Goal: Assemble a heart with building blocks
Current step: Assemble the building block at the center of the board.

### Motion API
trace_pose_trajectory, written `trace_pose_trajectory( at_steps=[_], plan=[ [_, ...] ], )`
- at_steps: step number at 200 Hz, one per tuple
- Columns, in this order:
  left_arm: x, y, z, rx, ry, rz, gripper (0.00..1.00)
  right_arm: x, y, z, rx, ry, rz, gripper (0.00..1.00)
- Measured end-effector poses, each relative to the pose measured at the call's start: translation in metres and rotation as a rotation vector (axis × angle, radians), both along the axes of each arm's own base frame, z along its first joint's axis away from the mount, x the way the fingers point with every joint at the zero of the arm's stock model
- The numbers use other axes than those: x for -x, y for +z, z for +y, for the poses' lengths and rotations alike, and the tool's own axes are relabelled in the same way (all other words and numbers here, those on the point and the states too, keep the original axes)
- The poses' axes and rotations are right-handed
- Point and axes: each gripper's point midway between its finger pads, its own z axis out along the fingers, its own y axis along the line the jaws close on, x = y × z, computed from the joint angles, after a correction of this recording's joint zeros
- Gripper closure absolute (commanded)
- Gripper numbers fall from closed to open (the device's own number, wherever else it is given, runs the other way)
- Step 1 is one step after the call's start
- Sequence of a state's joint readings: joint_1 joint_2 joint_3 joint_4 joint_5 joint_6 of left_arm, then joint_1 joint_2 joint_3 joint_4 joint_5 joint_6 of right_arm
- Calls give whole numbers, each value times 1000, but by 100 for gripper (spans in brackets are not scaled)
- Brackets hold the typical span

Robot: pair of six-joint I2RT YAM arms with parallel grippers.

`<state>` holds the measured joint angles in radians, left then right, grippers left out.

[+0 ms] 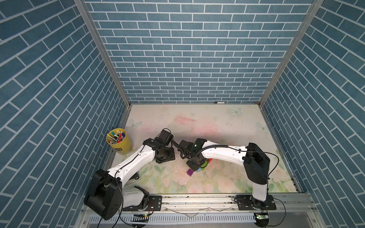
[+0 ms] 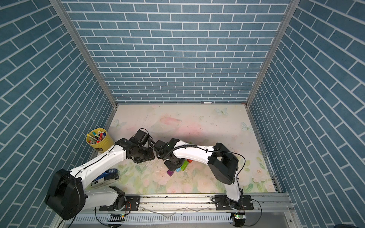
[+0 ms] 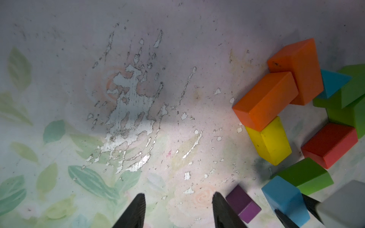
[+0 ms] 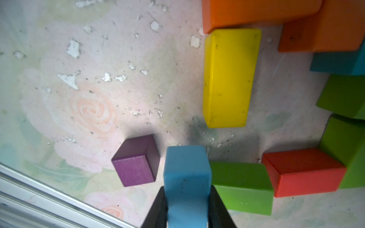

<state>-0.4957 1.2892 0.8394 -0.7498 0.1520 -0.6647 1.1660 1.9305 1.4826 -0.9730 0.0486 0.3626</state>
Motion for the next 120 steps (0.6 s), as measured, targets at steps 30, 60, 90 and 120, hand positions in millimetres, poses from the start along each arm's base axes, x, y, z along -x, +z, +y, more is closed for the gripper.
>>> trace_pose_trajectory(
  at_steps=[30, 60, 90, 120],
  plan=[
    [-1, -1, -1, 0, -1, -2, 43, 1, 0, -2, 10, 0, 4, 91],
    [-2, -3, -1, -2, -3, -1, 43, 3, 0, -2, 12, -3, 6, 91],
    [-3, -4, -1, -1, -3, -3, 43, 6, 0, 0, 10, 6, 4, 91],
    [-2, -5, -1, -2, -4, -1, 43, 4, -1, 0, 6, 6, -2, 91]
  ],
)
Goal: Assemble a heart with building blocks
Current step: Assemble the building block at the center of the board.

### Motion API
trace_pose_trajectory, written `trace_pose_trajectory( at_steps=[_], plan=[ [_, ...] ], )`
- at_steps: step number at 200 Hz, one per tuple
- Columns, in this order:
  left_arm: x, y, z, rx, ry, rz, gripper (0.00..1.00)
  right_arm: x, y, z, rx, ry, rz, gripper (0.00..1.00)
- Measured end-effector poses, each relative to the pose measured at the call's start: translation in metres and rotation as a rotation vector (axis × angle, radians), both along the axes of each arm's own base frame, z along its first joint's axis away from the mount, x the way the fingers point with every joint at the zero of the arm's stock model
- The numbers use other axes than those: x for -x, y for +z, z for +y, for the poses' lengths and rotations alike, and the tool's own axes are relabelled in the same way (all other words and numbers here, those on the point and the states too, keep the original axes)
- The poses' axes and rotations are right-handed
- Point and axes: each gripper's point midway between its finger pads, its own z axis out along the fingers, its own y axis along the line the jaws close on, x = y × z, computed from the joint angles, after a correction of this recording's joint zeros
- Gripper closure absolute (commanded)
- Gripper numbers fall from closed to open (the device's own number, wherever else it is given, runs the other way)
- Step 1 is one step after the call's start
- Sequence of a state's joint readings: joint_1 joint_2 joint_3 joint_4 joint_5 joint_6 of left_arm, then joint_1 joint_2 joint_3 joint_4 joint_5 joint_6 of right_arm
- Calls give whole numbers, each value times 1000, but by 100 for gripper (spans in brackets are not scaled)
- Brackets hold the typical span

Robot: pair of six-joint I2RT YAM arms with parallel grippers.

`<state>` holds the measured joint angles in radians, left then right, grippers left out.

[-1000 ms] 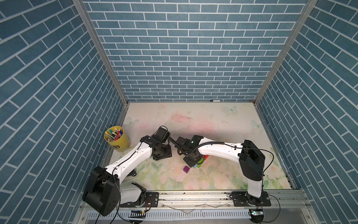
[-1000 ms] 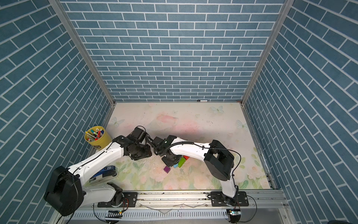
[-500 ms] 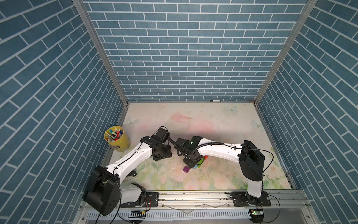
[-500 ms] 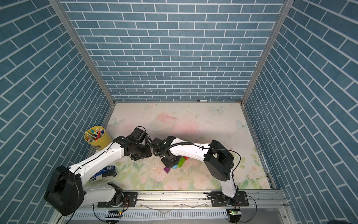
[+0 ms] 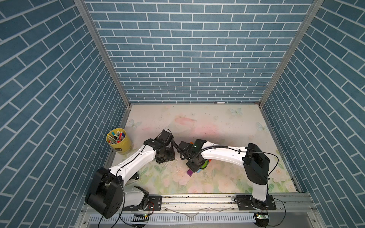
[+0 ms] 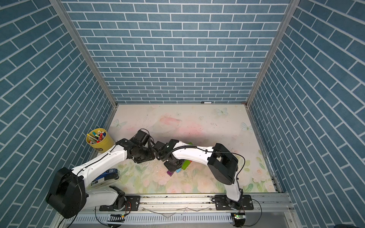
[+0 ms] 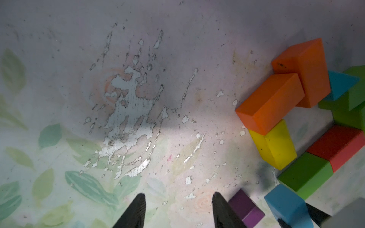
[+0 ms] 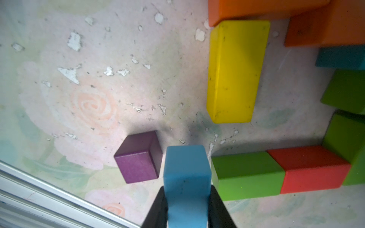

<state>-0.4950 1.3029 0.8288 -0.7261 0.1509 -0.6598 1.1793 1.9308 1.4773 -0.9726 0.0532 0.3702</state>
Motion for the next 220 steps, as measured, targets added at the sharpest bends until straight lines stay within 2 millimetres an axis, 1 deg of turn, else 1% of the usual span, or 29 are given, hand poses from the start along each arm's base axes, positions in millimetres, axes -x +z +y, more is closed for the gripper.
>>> trace_pose_trajectory(
  at_steps=[68, 95, 164, 220],
  plan=[
    [1, -4, 1, -9, -2, 14, 43, -6, -13, -2, -17, -17, -4, 92],
    [2, -7, 2, -17, -1, 24, 44, -12, -17, -5, -21, -32, -5, 92],
    [1, -8, 3, -26, -6, 20, 44, -31, -18, -9, -40, -55, -15, 93],
    [2, -8, 3, -28, -6, 22, 43, -35, -20, -8, -56, -56, -12, 92]
  ],
)
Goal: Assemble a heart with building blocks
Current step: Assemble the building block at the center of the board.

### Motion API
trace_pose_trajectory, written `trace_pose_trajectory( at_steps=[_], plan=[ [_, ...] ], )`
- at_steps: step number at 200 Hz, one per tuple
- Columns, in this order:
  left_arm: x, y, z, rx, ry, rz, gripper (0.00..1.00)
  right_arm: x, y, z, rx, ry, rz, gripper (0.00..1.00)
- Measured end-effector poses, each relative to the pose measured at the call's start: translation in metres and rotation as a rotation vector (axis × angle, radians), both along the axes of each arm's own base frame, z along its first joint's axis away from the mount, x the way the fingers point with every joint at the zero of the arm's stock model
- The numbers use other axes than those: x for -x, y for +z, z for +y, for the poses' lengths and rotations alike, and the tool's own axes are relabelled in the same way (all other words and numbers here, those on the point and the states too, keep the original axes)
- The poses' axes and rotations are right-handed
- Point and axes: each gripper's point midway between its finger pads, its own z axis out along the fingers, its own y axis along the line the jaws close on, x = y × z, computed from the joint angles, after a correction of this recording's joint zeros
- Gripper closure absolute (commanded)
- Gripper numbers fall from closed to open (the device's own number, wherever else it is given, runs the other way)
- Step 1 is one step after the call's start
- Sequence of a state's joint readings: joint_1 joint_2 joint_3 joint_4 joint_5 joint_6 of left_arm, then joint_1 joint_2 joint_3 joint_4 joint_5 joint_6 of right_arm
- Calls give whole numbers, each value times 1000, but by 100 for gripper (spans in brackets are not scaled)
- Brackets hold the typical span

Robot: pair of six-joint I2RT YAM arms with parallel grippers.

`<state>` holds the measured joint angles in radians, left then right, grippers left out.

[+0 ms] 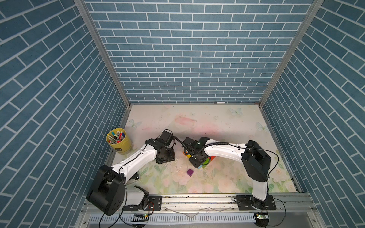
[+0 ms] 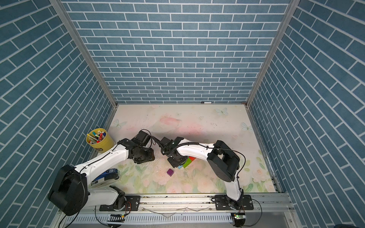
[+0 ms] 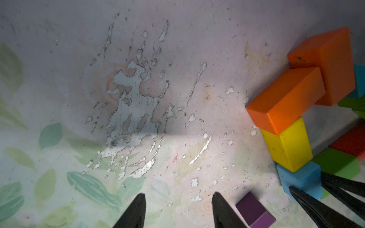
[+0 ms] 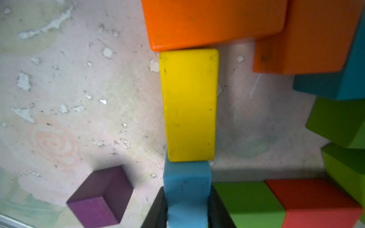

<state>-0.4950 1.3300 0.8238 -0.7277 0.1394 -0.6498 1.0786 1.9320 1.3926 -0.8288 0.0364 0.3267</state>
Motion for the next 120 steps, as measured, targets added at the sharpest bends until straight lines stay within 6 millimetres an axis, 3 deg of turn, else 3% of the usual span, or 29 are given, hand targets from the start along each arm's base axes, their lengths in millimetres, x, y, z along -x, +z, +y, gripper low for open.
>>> trace_pose_trajectory(
  at_steps=[88, 106, 120],
  plan=[
    [3, -3, 2, -5, -3, 9, 44, 2, -3, -1, 0, 21, 5, 57],
    [3, -3, 2, -5, -3, 8, 43, 1, 1, -1, -9, 17, -1, 44],
    [3, -3, 2, -6, -3, 8, 43, 1, 9, 1, -28, 18, -10, 42]
  ],
)
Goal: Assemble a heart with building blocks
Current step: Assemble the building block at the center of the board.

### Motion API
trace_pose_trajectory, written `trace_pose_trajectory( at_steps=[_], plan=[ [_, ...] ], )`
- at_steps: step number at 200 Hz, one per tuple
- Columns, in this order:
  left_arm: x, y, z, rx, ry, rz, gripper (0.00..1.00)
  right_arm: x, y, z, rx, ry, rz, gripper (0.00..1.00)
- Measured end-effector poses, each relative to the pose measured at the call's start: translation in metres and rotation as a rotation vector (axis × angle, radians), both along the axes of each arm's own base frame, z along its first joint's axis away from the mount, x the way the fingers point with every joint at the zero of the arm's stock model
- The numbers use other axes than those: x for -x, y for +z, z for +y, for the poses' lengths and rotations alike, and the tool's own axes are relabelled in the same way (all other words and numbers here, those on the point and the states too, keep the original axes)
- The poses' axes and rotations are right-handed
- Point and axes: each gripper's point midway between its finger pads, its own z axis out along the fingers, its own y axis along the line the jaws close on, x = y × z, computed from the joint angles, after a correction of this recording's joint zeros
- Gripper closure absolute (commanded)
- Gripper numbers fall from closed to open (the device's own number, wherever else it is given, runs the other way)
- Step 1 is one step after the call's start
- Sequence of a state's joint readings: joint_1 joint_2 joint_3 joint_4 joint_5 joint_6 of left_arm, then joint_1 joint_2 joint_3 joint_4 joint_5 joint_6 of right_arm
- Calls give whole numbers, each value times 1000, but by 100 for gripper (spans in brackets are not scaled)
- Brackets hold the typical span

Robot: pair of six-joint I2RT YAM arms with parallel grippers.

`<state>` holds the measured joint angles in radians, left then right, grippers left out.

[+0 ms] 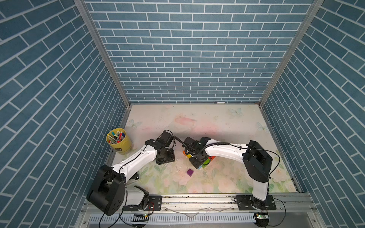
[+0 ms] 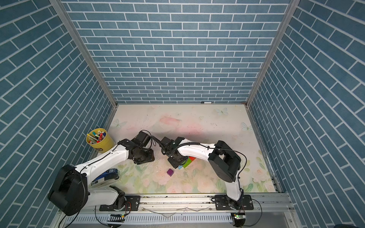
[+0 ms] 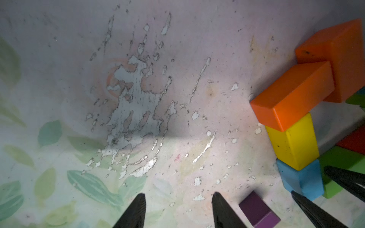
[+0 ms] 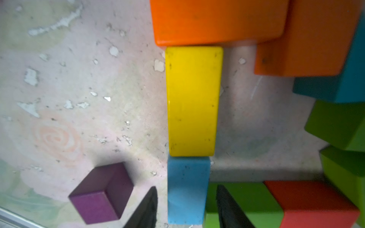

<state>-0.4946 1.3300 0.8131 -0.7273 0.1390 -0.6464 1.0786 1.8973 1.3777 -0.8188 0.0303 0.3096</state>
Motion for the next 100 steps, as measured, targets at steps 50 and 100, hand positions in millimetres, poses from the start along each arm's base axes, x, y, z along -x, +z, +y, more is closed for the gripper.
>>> trace_pose_trajectory(
  at_steps=[50, 100],
  plan=[
    [0, 0, 0, 1, 0, -1, 43, -8, 29, 0, -65, -25, -46, 41],
    [-1, -1, 0, -2, -4, 2, 42, -3, 26, -13, -35, -60, -46, 51]
  ],
)
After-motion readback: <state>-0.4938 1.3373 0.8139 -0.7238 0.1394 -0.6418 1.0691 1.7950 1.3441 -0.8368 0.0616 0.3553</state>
